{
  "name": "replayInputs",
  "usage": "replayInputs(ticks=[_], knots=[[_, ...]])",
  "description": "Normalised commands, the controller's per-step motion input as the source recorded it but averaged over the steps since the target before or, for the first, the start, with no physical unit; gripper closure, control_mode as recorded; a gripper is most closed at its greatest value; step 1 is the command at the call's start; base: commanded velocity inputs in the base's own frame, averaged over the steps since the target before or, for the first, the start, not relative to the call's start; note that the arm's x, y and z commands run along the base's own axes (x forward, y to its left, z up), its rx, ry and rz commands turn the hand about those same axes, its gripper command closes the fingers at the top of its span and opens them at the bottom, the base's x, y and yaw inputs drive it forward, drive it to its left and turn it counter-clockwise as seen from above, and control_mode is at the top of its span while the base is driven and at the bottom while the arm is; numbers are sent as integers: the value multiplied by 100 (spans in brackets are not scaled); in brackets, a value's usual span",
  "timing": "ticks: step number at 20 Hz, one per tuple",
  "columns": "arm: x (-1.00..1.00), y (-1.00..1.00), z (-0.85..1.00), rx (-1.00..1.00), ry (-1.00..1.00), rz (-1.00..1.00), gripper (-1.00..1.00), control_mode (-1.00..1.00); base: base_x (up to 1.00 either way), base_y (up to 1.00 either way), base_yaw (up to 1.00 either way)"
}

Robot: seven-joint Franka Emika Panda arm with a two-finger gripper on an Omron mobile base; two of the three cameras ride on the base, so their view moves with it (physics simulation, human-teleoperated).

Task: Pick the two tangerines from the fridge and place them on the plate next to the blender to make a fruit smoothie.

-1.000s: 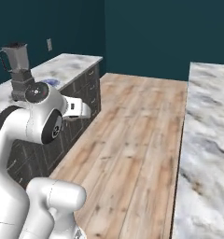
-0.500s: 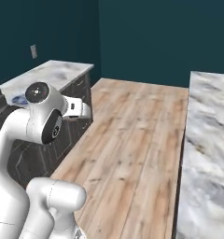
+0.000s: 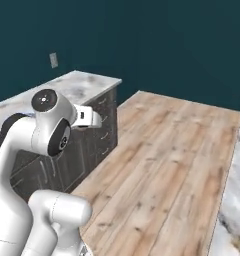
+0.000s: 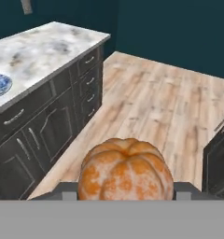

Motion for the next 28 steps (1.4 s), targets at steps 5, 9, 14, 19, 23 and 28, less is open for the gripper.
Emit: replayInputs(ticks=[5, 9, 14, 19, 23, 28], knots=[[0, 0, 0, 0, 0, 0, 100, 100, 98, -8, 78], [0, 0, 0, 0, 0, 0, 100, 100, 98, -10, 78], [0, 0, 0, 0, 0, 0, 100, 100, 73, -14, 82], [0, 0, 0, 0, 0, 0, 100, 100, 62, -28, 79], [0, 0, 0, 0, 0, 0, 100, 100, 86, -82, 49], [9, 0, 0, 0, 0, 0, 100, -100, 25, -25, 12]])
